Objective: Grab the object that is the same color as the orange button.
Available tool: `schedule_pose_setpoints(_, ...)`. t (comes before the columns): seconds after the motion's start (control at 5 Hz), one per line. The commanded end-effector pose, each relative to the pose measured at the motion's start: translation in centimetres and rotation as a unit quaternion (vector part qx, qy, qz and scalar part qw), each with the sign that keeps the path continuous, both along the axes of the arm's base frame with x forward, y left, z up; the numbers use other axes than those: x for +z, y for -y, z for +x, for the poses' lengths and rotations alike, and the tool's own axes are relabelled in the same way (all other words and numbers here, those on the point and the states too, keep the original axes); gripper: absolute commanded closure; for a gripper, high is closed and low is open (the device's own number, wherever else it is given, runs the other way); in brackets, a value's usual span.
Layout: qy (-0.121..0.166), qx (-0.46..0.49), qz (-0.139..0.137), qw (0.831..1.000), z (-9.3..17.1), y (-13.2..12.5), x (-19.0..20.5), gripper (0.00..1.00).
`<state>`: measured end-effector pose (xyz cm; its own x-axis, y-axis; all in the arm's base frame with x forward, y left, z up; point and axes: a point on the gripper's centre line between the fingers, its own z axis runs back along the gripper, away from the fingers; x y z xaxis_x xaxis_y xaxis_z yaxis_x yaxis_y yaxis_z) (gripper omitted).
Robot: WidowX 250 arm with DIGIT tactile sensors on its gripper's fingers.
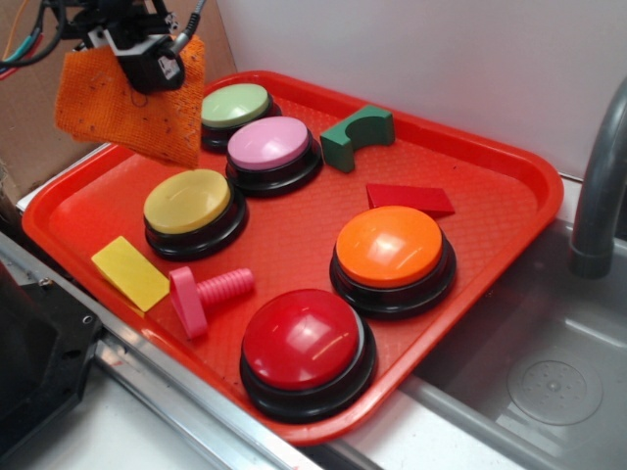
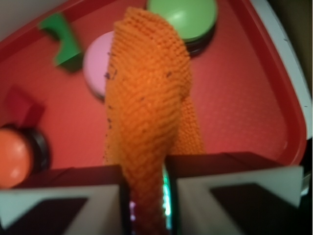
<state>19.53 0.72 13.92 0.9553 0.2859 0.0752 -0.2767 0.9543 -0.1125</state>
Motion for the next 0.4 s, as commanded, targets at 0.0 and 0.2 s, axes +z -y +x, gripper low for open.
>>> schedule_pose_setpoints(0.0,0.038,-0.066,0.016,0.997,-2.02,2.5,2.4,1.0)
schedule_pose_setpoints(0.2,0.05,-0.052,0.019,0.997,-2.37,1.96,2.48,1.0)
